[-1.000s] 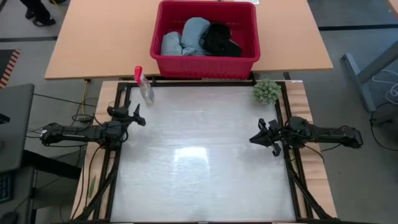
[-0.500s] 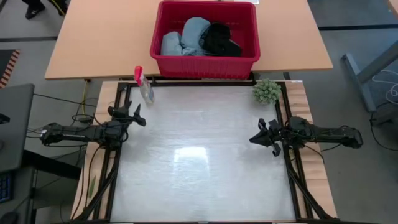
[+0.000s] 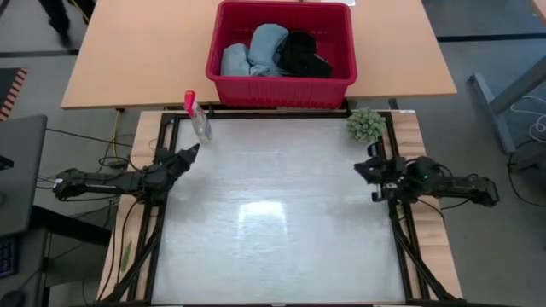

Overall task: Fold Laundry from Bin
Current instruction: Fold the blue pants from the red laundry bin

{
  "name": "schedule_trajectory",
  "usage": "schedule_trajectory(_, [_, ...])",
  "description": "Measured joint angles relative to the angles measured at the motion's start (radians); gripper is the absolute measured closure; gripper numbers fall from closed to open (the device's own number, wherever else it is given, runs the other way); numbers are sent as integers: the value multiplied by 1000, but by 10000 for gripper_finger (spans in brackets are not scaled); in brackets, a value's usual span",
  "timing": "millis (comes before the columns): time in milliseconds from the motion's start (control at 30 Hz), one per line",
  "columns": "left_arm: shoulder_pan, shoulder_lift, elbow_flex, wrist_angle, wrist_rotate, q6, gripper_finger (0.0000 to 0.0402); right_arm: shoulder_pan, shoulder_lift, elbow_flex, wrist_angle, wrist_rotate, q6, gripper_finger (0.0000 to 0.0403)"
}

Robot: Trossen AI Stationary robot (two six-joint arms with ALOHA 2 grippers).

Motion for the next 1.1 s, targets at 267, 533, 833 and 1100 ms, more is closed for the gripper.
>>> schedule_trajectory(267, [1, 0, 0, 23, 80, -82, 189, -45, 0, 2, 226, 218, 43, 342])
schedule_trajectory(533, [1, 68, 5, 436, 135, 341, 189, -78, 105, 65, 134, 323, 262, 342])
schedule_trajectory(833, [14, 278, 186, 461, 136, 655, 189, -88, 494, 253, 114, 293, 227, 342])
schedule_trajectory(1100, [104, 489, 430, 457, 387, 908, 189, -88, 749, 443, 95, 277, 153, 342])
